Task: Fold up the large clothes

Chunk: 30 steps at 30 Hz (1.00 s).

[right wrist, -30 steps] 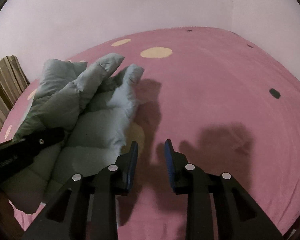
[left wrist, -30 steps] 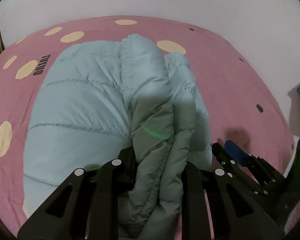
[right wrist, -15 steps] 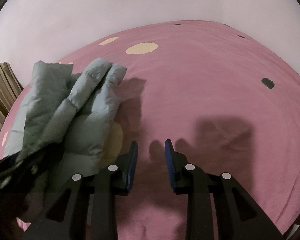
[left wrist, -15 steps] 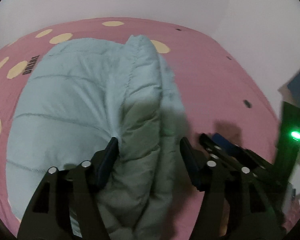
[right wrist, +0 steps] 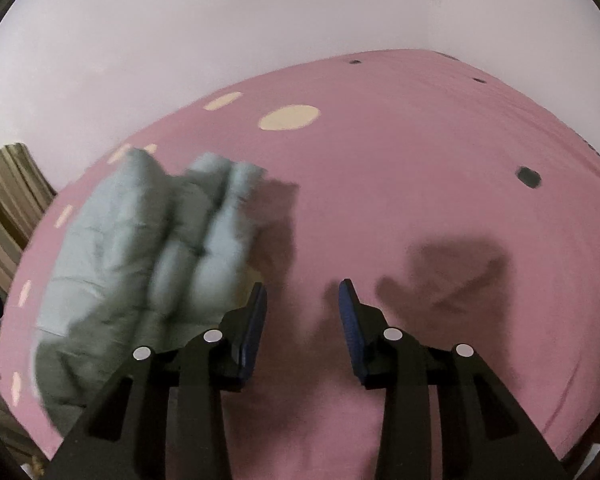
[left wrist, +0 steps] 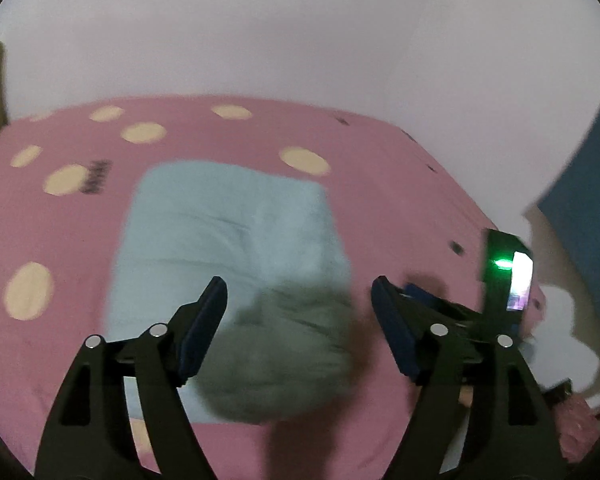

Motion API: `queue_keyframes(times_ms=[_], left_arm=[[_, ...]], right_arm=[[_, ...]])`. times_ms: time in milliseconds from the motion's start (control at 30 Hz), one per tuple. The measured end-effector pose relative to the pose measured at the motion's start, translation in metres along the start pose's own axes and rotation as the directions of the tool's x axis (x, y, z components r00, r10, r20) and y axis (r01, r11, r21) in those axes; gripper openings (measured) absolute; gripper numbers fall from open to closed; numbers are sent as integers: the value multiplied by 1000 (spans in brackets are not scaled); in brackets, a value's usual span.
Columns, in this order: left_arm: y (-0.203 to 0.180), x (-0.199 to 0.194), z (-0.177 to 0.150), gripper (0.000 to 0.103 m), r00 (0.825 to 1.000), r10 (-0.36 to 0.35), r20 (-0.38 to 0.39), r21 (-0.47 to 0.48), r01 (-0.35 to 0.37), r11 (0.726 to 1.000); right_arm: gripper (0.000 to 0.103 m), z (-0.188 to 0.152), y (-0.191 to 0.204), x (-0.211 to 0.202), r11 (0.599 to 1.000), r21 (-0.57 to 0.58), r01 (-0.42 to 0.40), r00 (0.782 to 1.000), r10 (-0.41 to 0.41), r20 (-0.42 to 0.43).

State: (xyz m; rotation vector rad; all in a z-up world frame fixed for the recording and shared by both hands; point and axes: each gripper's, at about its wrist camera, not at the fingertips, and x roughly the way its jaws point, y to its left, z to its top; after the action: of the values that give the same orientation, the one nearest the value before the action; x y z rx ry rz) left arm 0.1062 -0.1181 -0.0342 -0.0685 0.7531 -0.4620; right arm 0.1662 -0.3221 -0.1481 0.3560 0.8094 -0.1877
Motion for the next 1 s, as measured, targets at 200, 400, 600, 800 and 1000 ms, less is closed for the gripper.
queue_keyframes(times_ms=[200,400,600,800,1000], left_arm=[[78,14,-2,76,990,137,-19,-95,-138,986],[126,46,-15,76,987,132,-96,-188,-148,971],[133,42,-10,76,995,77,-64,-190,-88,978],[119,72,-15,77,989,82,-126,-78,-92,993],[120,113,-26,78,974,69,-215,-61,-84,995]], right_arm=[[57,14,41,-7,993,-21,-115,993,116,24],[59,17,75,30,984,-32,-176,982,173,-77],[19,18,76,40,982,-31,-187,975,181,-127],[18,12,61,57,994,-48,-100,984,92,-154],[19,-3,51,82,996,-77,-44,983,30,-181]])
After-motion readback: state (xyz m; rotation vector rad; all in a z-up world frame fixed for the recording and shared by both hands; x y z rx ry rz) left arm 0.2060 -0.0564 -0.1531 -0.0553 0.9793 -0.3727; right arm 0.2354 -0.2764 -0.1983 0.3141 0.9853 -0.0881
